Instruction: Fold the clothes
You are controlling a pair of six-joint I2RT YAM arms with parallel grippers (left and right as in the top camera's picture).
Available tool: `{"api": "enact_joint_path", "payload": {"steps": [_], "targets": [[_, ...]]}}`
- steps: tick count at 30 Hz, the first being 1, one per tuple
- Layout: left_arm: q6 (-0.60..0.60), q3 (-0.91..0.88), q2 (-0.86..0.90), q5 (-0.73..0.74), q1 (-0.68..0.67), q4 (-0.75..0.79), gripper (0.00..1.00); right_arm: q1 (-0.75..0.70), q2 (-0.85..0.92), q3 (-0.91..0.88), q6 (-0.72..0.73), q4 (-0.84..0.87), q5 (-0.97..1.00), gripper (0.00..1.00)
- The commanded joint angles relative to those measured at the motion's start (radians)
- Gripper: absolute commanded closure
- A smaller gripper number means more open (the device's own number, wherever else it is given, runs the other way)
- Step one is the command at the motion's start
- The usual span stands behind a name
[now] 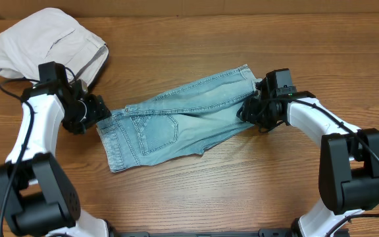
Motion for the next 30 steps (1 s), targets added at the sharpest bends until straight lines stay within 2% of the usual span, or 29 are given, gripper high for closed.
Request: {"api": "enact_joint_path", "payload": {"steps": [1, 4, 9, 14, 16, 17, 23, 30], "targets": [[0.009, 0.014, 0.033, 0.100, 0.001, 0.016, 0.39, -0.003, -0.003, -0.006, 0.000, -0.014, 0.039, 0.47], [0.053, 0.014, 0.040, 0.100, 0.001, 0.025, 0.48, -0.003, -0.003, -0.006, 0.000, -0.015, 0.039, 0.47], [0.111, 0.014, 0.038, 0.100, 0.002, 0.030, 0.51, -0.003, -0.003, -0.006, 0.000, -0.015, 0.039, 0.46], [0.120, 0.014, 0.038, 0.101, 0.002, 0.039, 0.75, -0.003, -0.003, -0.006, 0.000, -0.012, 0.039, 0.46], [0.120, 0.016, 0.038, 0.123, 0.002, 0.019, 0.92, -0.003, -0.006, 0.003, -0.021, -0.021, 0.039, 0.46], [0.121, 0.019, 0.038, 0.137, 0.002, 0.008, 0.96, -0.003, -0.013, 0.016, -0.044, -0.032, 0.039, 0.46], [0.151, 0.082, 0.036, 0.160, 0.002, -0.090, 0.96, -0.012, -0.049, 0.131, -0.060, -0.045, 0.047, 0.41], [0.178, 0.177, 0.036, 0.159, 0.002, -0.171, 0.96, -0.030, -0.046, 0.158, -0.016, 0.113, 0.121, 0.42]]}}
